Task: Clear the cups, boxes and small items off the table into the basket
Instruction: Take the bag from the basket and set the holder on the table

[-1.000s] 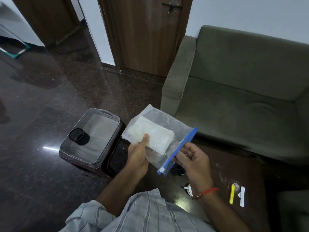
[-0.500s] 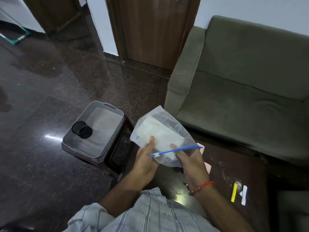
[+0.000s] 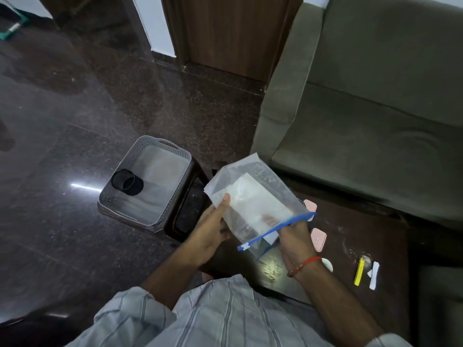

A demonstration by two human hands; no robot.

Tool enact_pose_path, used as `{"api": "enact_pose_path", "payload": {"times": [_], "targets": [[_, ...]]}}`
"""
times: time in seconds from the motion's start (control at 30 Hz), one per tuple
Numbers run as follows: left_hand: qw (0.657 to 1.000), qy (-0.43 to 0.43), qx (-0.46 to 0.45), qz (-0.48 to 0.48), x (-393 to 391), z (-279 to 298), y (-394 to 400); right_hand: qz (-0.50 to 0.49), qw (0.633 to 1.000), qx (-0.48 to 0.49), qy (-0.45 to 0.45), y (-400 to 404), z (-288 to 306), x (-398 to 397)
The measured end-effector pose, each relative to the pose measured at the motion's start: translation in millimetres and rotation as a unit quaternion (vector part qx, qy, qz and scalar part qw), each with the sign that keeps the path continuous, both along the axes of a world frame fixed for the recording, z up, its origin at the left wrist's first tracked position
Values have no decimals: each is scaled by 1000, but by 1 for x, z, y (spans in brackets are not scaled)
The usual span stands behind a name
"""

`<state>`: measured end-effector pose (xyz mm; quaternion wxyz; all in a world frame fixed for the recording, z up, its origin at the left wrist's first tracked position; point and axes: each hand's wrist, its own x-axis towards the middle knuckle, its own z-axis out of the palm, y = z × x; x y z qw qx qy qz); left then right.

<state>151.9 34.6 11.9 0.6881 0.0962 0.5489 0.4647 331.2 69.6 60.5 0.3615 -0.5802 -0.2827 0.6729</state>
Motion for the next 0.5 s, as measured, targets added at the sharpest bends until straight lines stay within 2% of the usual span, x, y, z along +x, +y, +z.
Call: {"api": "enact_pose_path", "payload": {"times": [0.17,0.3,0.4,0.5], "targets": [[993,98,-63,33,-51,-19,22,13,1000,11,5,13,-20,-13],[965,224,-109,87,-125,-61,27,12,999,-13,37,20,-38,-25],[897,405,-134,114,-187,-93,28,28,998,-22,42,21,-55,-32],[822,545,-161,39,-241,-120,30,19,995,-57,74,17,-66,-35]]}}
